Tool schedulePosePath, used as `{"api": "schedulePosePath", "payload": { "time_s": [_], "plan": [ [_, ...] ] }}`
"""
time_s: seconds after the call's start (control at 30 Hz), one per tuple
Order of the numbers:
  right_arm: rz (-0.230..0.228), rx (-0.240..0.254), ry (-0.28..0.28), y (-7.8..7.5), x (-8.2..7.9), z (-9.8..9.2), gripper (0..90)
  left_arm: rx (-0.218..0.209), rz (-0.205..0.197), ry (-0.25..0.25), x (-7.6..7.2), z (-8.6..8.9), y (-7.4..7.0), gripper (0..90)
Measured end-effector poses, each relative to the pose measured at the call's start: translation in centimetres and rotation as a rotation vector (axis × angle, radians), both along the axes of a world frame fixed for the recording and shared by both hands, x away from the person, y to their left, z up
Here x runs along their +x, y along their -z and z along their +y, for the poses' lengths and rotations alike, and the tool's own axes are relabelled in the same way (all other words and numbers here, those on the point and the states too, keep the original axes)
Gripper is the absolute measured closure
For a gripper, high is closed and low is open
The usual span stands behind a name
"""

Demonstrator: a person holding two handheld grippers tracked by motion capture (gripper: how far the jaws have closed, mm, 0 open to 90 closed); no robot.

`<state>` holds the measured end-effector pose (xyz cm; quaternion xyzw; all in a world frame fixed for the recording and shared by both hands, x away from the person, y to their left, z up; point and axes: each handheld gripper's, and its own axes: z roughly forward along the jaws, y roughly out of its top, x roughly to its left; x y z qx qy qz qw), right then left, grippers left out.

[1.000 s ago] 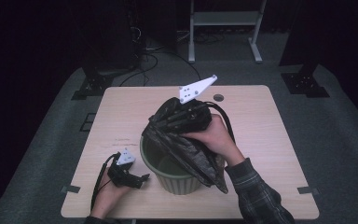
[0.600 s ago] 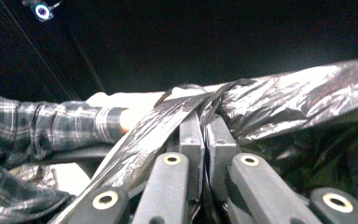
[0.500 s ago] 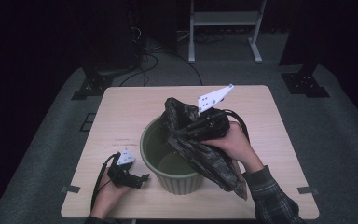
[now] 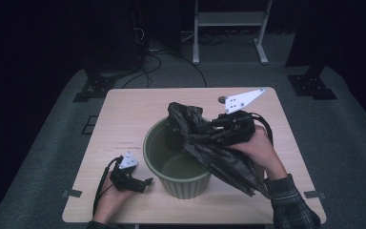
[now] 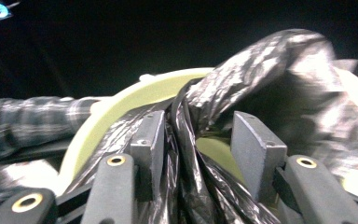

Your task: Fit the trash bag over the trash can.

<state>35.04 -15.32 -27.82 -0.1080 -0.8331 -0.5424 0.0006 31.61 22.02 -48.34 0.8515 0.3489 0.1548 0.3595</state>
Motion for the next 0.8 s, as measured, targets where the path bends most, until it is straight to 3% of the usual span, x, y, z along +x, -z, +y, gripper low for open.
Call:
{"api": "schedulePosePath", "payload": {
  "time_s": [0.1, 0.27, 0.4, 0.53, 0.6, 0.73, 0.8],
  "plan": [
    [-0.003, 0.007, 0.053, -0.1, 1.0, -1.1, 52.4, 0.0, 0.0, 0.0, 0.0, 0.0, 0.0, 1.5],
    [-0.004, -0.078, 0.148, 0.9, 3.0, -1.9, 51.3, 0.0, 0.0, 0.0, 0.0, 0.0, 0.0, 1.5],
    [0.007, -0.118, 0.159, 1.9, 3.6, -1.5, 51.4, 0.0, 0.0, -0.001, 0.0, 0.0, 0.0, 1.5],
    [0.009, -0.114, 0.151, 2.2, 3.7, -1.4, 52.7, 0.002, 0.001, 0.0, -0.1, 0.0, 0.0, 1.5],
    [0.005, -0.112, 0.151, 2.3, 3.6, -1.4, 59.5, 0.0, 0.002, 0.006, -0.1, 0.1, 0.0, 1.5],
    [0.009, -0.131, 0.114, 2.3, 3.4, -1.3, 83.1, 0.001, 0.003, 0.016, -0.2, 0.1, 0.0, 1.5],
    [0.01, -0.144, 0.107, 2.3, 3.4, -1.1, 83.7, 0.0, 0.002, 0.018, -0.2, 0.1, 0.0, 1.5]
  ]
}}
